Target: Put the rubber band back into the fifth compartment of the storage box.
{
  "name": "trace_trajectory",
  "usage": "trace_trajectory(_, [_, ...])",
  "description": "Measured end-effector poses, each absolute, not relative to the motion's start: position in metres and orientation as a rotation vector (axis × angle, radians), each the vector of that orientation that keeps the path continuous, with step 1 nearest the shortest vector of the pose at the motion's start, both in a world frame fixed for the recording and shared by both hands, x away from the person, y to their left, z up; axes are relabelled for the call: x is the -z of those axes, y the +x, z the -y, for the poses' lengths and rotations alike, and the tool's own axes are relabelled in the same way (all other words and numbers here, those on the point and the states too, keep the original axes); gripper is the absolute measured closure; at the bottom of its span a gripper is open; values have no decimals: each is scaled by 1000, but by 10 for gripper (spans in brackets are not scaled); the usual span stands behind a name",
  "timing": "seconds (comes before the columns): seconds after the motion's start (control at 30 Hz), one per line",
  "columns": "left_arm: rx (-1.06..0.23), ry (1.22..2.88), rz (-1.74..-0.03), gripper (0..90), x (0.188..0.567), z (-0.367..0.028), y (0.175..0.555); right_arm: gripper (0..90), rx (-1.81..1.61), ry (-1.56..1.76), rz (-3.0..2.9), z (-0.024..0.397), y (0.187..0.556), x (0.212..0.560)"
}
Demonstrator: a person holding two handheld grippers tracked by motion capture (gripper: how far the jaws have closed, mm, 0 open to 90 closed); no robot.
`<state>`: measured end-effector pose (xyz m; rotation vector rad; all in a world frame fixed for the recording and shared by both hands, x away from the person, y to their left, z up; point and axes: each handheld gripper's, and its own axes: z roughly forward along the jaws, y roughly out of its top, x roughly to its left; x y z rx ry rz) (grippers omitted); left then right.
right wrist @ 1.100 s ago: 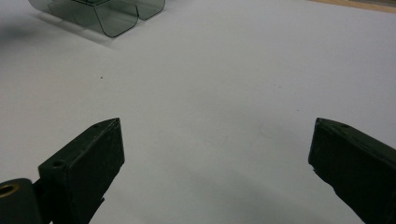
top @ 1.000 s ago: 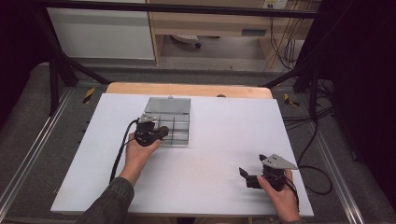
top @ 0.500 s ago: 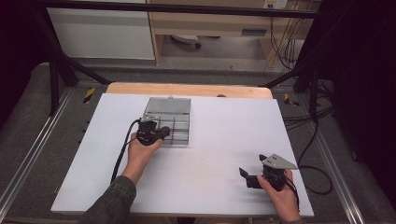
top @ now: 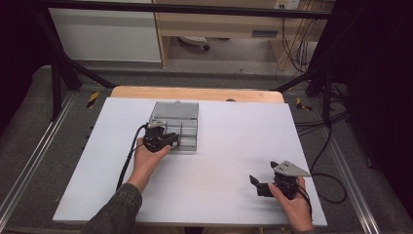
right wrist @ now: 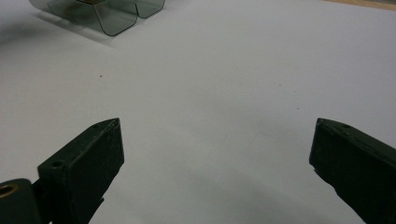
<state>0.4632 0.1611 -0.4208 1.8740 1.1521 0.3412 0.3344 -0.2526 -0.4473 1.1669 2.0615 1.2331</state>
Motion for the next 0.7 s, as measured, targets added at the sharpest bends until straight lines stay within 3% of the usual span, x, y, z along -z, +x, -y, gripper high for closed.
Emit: trace_trajectory(0.7, [-357, 1887, -1128, 731, 419, -154, 464, 36, -1235, 1165, -2062, 253, 334, 447])
